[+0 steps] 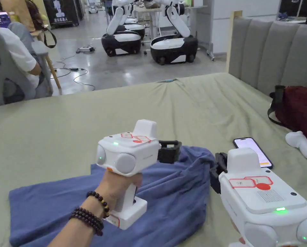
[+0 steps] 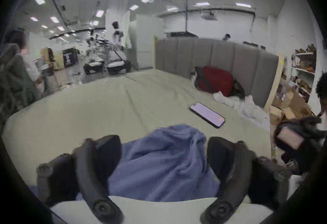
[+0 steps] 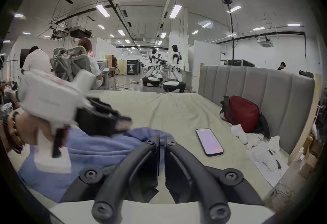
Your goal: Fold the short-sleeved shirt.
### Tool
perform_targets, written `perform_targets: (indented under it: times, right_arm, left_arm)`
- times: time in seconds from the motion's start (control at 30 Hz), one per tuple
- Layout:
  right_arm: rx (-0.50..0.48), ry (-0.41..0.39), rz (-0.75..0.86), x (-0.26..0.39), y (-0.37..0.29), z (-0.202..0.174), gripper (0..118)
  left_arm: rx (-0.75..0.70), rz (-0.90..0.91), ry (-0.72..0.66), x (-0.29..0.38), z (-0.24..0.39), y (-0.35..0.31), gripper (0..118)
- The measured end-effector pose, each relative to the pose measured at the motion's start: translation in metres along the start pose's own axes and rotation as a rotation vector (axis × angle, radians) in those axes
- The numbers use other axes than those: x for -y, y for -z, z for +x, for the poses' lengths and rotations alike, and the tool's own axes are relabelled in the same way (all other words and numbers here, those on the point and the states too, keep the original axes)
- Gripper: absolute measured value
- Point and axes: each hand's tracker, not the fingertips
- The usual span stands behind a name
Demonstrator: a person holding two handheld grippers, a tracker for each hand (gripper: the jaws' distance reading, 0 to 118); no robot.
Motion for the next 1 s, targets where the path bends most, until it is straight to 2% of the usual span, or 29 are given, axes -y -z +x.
perform_targets:
  times: [0.03,0.07,0.1,0.17,0.33,0.37,0.43,0.47,0.5,0.53,0.57,0.6,0.67,0.8,0.83,0.97,1.0]
  right_arm:
    - [-0.020,-0.012,-0.002,-0.002,0.001,-0.007,7]
    - [-0.033,-0.024,-0.004,-0.003,0.002,-0.013,7]
    - [-0.050,-0.035,-0.005,-0.006,0.003,-0.021,7]
    - [-0.083,-0.043,-0.005,-0.009,0.001,-0.034,7]
    - [-0.138,-0.075,0.004,-0.015,-0.004,-0.063,8]
    - [-0.144,-0.081,0.005,-0.016,-0.003,-0.067,8]
    - [-0.152,-0.084,0.007,-0.016,-0.001,-0.073,8]
    - [-0.155,-0.086,0.006,-0.016,0.001,-0.076,8]
    - [-0.155,-0.093,0.004,-0.015,0.005,-0.079,8]
    - [-0.154,-0.103,0.001,-0.014,0.009,-0.080,8]
    - [-0.153,-0.112,-0.005,-0.014,0.015,-0.083,8]
    - [-0.150,-0.119,-0.012,-0.013,0.020,-0.085,8]
    - [-0.144,-0.123,-0.018,-0.010,0.031,-0.088,8]
    - [-0.160,-0.116,-0.055,-0.005,0.055,-0.095,8]
    - [-0.162,-0.122,-0.061,-0.004,0.059,-0.098,8]
    - [-0.171,-0.142,-0.077,0.002,0.071,-0.104,8]
    - [-0.173,-0.143,-0.081,0.003,0.073,-0.105,8]
  left_arm:
    - [-0.037,0.034,-0.015,0.004,-0.011,-0.025,38]
    - [-0.070,0.040,-0.024,0.008,-0.020,-0.043,10]
    - [-0.122,0.036,-0.048,0.014,-0.031,-0.065,0]
    - [-0.204,0.050,-0.069,0.024,-0.048,-0.097,0]
    - [-0.295,0.016,-0.135,0.037,-0.106,-0.156,0]
    - [-0.322,0.008,-0.134,0.038,-0.119,-0.163,1]
    - [-0.394,-0.011,-0.124,0.040,-0.141,-0.171,33]
    - [-0.425,-0.050,-0.102,0.042,-0.159,-0.168,45]
    - [-0.472,-0.090,-0.093,0.047,-0.176,-0.165,45]
    - [-0.502,-0.135,-0.102,0.053,-0.188,-0.160,91]
    - [-0.524,-0.192,-0.124,0.061,-0.205,-0.154,115]
    - [-0.502,-0.202,-0.135,0.069,-0.220,-0.148,118]
    - [-0.539,-0.236,-0.164,0.083,-0.240,-0.139,101]
    - [-0.579,-0.308,-0.187,0.108,-0.261,-0.125,99]
    - [-0.608,-0.283,-0.123,0.108,-0.267,-0.123,99]
    - [-0.616,-0.386,-0.146,0.127,-0.275,-0.107,99]
    - [-0.633,-0.406,-0.141,0.131,-0.275,-0.104,96]
